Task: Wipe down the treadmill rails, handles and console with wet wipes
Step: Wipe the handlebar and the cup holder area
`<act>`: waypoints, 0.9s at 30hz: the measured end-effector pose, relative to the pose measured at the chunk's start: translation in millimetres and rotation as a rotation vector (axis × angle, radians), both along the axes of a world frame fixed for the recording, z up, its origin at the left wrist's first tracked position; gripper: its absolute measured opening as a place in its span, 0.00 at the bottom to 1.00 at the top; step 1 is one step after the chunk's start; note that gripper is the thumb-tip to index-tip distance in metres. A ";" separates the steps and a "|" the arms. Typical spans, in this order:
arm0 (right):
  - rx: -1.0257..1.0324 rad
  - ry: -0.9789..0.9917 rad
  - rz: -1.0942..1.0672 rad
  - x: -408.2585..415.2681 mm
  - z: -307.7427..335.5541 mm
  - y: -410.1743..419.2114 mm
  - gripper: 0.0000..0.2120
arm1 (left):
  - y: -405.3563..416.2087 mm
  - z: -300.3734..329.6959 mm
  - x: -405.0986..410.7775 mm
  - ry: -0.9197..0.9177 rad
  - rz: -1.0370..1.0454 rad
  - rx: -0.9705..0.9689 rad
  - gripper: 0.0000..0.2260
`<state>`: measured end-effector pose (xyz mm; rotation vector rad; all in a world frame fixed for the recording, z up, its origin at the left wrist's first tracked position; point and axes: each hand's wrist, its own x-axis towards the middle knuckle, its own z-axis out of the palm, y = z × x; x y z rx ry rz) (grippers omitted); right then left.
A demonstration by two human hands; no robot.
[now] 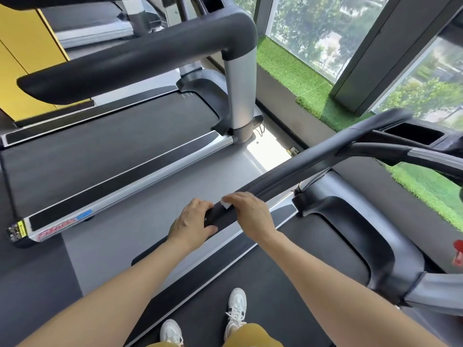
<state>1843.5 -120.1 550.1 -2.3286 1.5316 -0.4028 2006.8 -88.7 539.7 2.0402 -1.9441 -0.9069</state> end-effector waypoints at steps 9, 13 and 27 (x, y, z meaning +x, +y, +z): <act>-0.103 0.026 -0.079 4.4 -11.0 1.0 0.12 | 3.1 1.1 5.3 -0.050 0.078 0.000 0.17; -0.176 0.129 0.242 13.6 -7.0 12.1 0.08 | 2.8 2.4 6.0 -0.066 0.067 0.015 0.17; -0.132 0.235 0.162 -11.9 -2.7 -19.4 0.12 | 3.8 6.6 3.7 -0.042 0.102 0.023 0.19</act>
